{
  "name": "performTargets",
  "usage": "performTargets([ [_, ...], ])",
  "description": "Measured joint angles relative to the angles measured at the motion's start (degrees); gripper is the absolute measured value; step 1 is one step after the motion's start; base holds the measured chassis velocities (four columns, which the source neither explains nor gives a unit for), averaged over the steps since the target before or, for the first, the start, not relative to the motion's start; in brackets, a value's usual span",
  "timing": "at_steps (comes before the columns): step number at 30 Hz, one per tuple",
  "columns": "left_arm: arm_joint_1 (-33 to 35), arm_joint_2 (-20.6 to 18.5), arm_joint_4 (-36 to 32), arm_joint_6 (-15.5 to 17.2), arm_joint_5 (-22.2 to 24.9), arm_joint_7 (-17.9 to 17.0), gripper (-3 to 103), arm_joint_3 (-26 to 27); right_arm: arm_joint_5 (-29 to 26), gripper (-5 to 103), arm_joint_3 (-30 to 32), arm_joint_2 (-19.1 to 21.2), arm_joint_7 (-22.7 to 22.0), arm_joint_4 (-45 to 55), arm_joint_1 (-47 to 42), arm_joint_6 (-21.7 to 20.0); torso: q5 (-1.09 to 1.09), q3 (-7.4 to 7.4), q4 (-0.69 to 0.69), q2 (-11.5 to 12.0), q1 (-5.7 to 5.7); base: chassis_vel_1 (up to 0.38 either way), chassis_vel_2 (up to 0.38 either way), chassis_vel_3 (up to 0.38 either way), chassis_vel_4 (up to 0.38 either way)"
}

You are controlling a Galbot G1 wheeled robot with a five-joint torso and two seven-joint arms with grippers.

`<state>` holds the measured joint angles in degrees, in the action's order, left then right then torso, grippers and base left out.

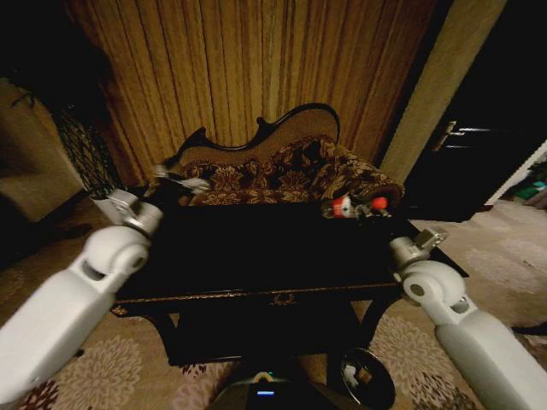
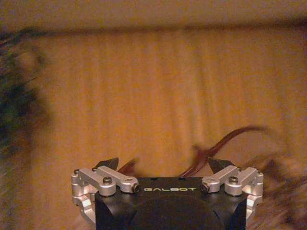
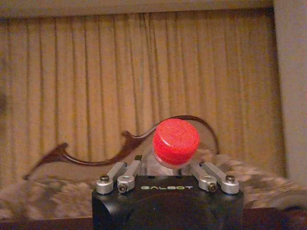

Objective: Move to the front of the table and place the trash on the table into the trash bin.

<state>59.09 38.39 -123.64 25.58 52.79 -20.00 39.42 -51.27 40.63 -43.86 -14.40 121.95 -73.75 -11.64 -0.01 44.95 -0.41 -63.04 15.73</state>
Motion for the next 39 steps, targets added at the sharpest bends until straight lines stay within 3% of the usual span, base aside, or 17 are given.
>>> performTargets([
  [3,8.1,1.5,-0.9,3.3,3.0,-0.1,100,11.5,0.3,28,2.5,1.3,0.7,-0.1,-1.7,-0.5,0.0,0.0,0.02,0.0,0.0,0.0,0.0,0.0,0.0],
  [5,9.9,2.0,-1.2,4.0,4.0,0.6,100,14.4,0.4,28,3.1,1.7,0.9,0.0,-2.3,-0.8,0.0,0.0,0.01,0.0,0.0,0.0,0.0,0.0,0.0],
  [7,13.8,3.6,-2.2,4.9,5.5,4.4,100,19.9,0.4,28,4.1,2.6,1.2,0.8,-3.6,-2.1,0.01,0.0,-0.02,0.0,0.0,0.0,0.0,0.0,0.0],
  [9,14.8,4.2,-2.5,4.9,5.5,5.8,100,21.2,0.5,28,4.3,3.0,1.2,1.1,-4.1,-2.7,0.01,0.0,-0.02,0.0,0.0,0.0,0.0,0.0,0.0],
  [11,17.8,6.7,-2.9,3.2,3.1,12.8,100,23.8,0.7,28,4.5,3.5,1.2,2.0,-5.3,-4.2,0.02,0.0,-0.01,0.0,0.0,0.0,0.0,0.0,0.0],
  [13,18.4,7.4,-2.7,1.9,2.0,14.7,100,24.1,0.8,28,4.5,3.5,1.1,2.2,-5.5,-4.4,0.02,-0.01,-0.01,0.0,-0.01,0.0,0.0,0.0,0.0],
  [15,19.9,10.0,-2.2,-3.4,-3.6,19.4,100,24.5,0.9,28,4.3,3.4,0.8,3.1,-6.2,-4.6,0.01,-0.01,-0.02,0.0,-0.02,0.0,0.0,0.0,0.0],
  [19,21.6,11.6,-2.7,-7.1,-6.7,20.5,100,24.7,0.8,28,4.2,3.1,0.3,4.6,-7.0,-4.7,0.0,-0.01,-0.01,0.0,-0.01,0.0,0.0,0.0,0.0],
  [28,25.5,12.6,-5.8,-5.8,-6.2,17.5,100,29.3,0.5,28,4.7,2.5,-0.1,8.9,-8.9,-4.9,0.02,0.0,-0.02,0.0,-0.01,0.0,0.0,0.0,0.0],
  [39,30.7,13.9,-7.2,-6.9,-5.2,18.6,100,32.3,0.5,28,4.9,1.5,-0.4,10.7,-9.8,-5.0,0.02,0.0,0.0,0.0,0.0,0.099,-0.093,-0.102,0.107],
])
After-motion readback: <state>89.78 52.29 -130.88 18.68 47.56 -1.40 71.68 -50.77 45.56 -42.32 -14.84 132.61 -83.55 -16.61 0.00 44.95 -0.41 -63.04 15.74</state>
